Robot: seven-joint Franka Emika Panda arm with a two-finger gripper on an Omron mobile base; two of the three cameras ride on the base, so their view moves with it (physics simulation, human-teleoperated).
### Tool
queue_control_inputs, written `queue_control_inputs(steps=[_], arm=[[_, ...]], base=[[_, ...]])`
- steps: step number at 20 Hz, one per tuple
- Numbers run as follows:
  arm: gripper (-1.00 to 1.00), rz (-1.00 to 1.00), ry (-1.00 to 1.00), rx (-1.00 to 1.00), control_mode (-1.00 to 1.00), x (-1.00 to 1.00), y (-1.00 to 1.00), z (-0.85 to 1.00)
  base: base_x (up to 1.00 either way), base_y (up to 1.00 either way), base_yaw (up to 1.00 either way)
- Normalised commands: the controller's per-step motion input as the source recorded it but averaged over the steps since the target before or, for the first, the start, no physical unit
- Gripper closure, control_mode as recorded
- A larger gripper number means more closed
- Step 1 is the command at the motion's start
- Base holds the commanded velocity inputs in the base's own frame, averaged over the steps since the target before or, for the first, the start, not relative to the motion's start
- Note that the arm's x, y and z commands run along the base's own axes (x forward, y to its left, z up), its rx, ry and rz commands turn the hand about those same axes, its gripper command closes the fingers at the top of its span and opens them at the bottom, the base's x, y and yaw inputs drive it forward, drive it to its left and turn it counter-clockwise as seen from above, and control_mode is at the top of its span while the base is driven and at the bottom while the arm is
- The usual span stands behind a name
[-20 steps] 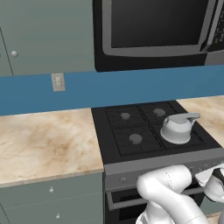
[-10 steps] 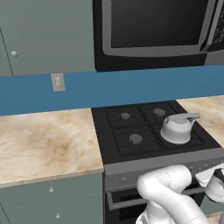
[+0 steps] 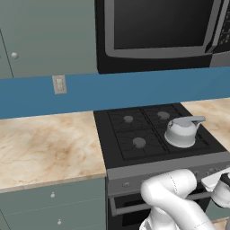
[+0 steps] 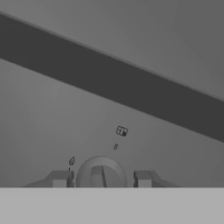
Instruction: The kettle is done boiling. Turn off the stove, then wait for 300 timesteps before moving the kettle to the dining table.
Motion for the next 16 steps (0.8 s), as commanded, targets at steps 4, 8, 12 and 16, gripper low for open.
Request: queue_control_inputs(steps=[4,8,12,16], arm=[[1.0,0.0,0.0,0.0,-1.0,0.0,0.08,0.0],[1.0,0.0,0.0,0.0,-1.0,0.0,0.04,-0.01],[1.0,0.0,0.0,0.03,-1.0,0.0,-0.02,-0.04],[1.0,0.0,0.0,0.12,-1.0,0.0,0.0,-0.21]], base=[[0.0,0.0,0.0],[0.0,0.0,0.0],[0.0,0.0,0.0],[0.0,0.0,0.0]])
